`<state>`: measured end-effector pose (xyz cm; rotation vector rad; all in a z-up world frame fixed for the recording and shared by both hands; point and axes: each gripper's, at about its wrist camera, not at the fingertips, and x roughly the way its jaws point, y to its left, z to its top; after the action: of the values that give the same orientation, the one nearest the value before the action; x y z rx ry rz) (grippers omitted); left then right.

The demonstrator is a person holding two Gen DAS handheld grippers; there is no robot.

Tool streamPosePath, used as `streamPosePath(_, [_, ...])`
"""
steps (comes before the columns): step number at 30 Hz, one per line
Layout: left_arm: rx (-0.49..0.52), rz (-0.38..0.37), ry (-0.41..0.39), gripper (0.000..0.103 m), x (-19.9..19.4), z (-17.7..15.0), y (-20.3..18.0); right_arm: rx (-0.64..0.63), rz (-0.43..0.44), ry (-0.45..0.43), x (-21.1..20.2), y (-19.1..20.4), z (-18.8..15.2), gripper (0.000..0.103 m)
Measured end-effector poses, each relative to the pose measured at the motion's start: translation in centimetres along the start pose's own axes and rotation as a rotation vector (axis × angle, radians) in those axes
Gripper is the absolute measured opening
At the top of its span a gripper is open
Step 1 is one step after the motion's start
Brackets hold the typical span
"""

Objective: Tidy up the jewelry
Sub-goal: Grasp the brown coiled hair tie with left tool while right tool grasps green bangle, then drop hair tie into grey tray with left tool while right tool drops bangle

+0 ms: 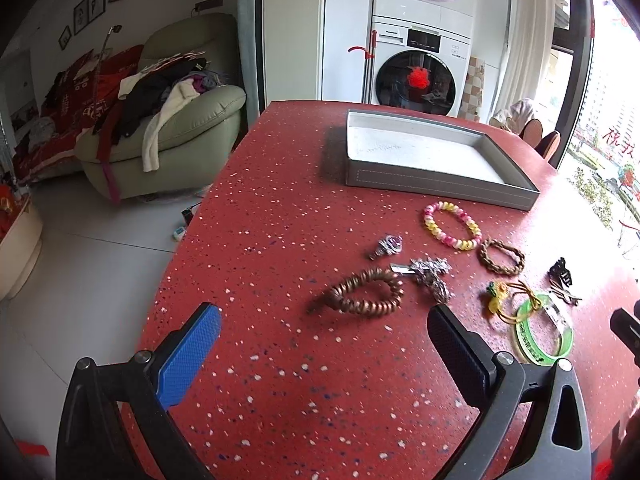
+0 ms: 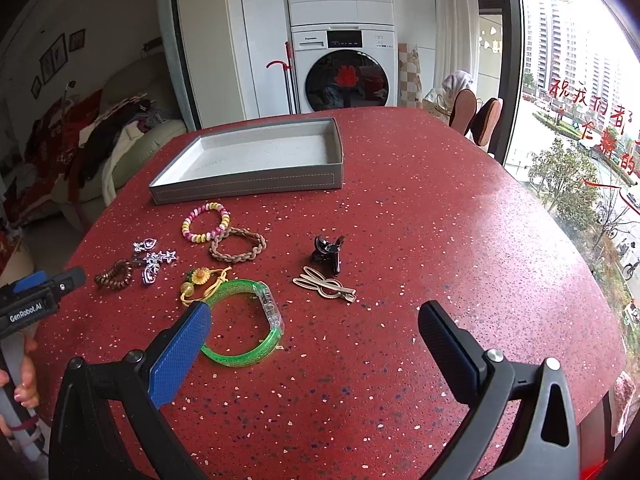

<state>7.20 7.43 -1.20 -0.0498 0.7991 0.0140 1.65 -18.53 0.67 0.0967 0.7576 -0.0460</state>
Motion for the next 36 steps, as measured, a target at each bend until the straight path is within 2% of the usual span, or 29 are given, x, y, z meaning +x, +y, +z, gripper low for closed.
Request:
streamPosePath(7, [0.069,-0.022,0.04,0.103,3.4,2.5,0.8,-0.008,0.017,0.105,3.0,-0.2,0.4,0.102])
streamPosePath(12, [0.101,-0.052,0.115,0.103,5.7,2.6,0.5,-0.044,0.025,0.176,4.9,0.4,0.7,0.09])
streamPosePath(15, [0.111,-0.072,0.148,0.099,6.4,2.2,0.3,-0.061,0.036,0.218,6.0,0.8,0.6,0.077])
streamPosePath(23, [0.213,-0.108,0.159,0.099,6.2,1.6,-1.8,-0.123,0.035,0.279,7.6,2.2,0.4,0.063])
streamPosePath(25, [0.229,-0.121,0.162,0.088,6.1,1.6,-2.2,-0.139,0.029,0.287,7.6,2.5,0.4,0.058])
streamPosePath(29, [0.248,-0.139,0.165,0.076,5.7,1.6,-2.7,-0.162,0.037,0.299,7.4,3.0,0.4,0.045])
streamPosePath(32, [0.27,-0.165,0.168,0.055,5.3,1.4,-3.3,-0.176,0.048,0.308,7.2,3.1,0.5,0.029])
streamPosePath(33, [0.285,-0.161,0.179,0.046,5.3,1.2,-3.6,-0.179,0.051,0.311,7.1,3.2,0.5,0.02])
streamPosePath(34, [0.299,-0.154,0.182,0.042,5.3,1.0,-3.8,-0.18,0.058,0.313,7.1,3.1,0.5,0.013])
streamPosePath(36, [0.305,-0.181,0.176,0.031,4.9,0.7,-4.0,-0.176,0.066,0.315,7.0,3.0,0.5,0.013])
